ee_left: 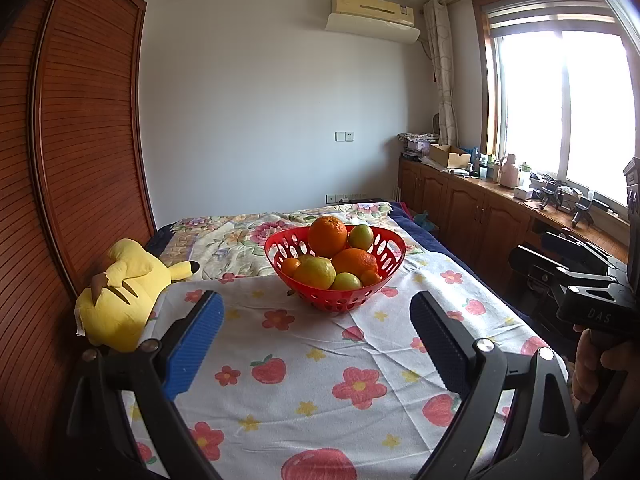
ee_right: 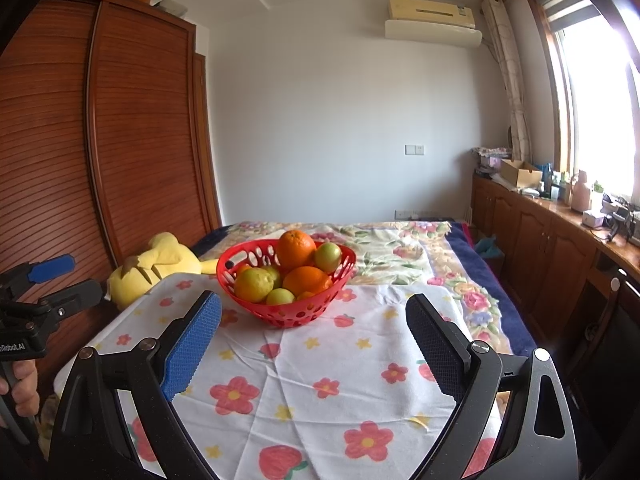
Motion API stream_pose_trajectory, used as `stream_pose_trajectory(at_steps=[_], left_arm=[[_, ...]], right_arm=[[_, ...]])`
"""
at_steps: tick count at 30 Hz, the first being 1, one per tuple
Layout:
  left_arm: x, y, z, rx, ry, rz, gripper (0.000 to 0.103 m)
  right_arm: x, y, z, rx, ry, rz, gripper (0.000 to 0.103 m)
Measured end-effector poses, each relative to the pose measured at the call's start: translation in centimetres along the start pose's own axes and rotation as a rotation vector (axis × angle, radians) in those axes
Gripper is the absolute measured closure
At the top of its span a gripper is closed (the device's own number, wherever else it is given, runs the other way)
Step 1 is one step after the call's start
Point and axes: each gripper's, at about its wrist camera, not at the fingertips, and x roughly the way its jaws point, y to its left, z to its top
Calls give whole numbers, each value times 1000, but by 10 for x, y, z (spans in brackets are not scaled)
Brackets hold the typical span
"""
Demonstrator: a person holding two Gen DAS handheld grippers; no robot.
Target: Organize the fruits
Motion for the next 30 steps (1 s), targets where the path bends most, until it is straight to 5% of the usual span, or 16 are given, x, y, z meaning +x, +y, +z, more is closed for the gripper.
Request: stream_pose_trajectory(at_steps=[30], left_arm=[[0,-1,0,0,0,0,8]], right_arm=[[-1,0,0,6,1,4,8]])
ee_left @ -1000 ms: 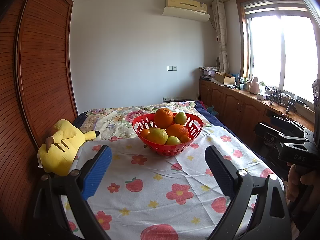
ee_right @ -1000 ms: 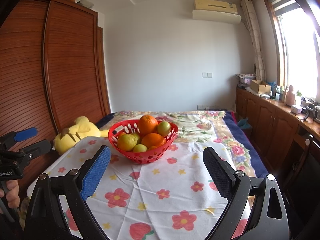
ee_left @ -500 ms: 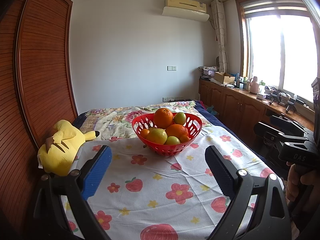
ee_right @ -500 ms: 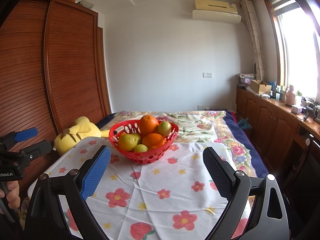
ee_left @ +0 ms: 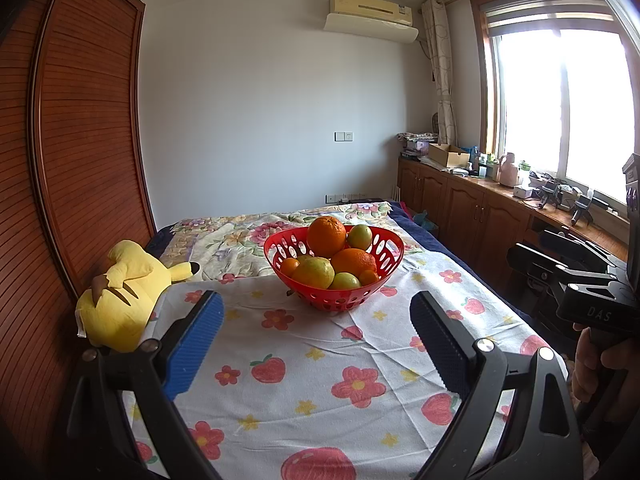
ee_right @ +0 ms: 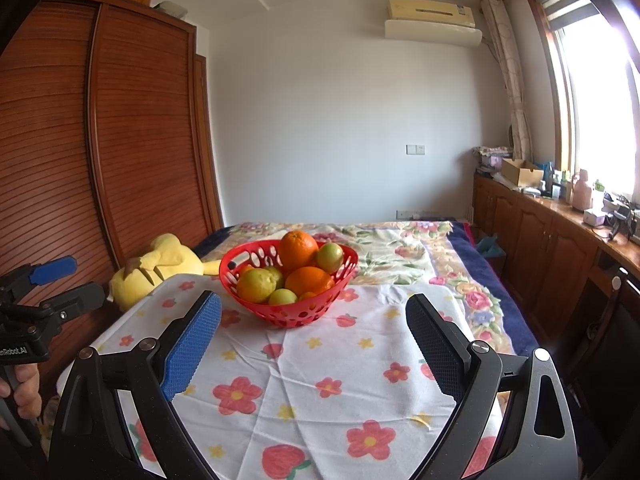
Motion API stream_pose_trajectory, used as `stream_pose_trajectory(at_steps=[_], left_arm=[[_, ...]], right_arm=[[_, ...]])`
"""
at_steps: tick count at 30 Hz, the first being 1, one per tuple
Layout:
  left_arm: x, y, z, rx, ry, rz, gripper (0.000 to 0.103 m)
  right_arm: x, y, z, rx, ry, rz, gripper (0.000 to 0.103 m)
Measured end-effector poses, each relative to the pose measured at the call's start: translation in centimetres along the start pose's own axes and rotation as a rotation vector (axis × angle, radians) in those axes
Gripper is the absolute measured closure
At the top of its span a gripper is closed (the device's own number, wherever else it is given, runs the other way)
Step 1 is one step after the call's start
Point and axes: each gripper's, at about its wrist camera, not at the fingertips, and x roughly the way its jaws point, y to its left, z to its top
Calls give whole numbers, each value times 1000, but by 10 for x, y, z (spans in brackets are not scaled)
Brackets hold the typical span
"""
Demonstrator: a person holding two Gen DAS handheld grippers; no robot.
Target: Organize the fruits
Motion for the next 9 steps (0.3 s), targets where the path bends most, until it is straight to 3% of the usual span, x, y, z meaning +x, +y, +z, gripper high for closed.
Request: stream_pose_trajectory(at_steps=[9], left_arm=[[0,0,0,0,0,0,8]], right_arm=[[0,0,0,-1,-1,0,8]])
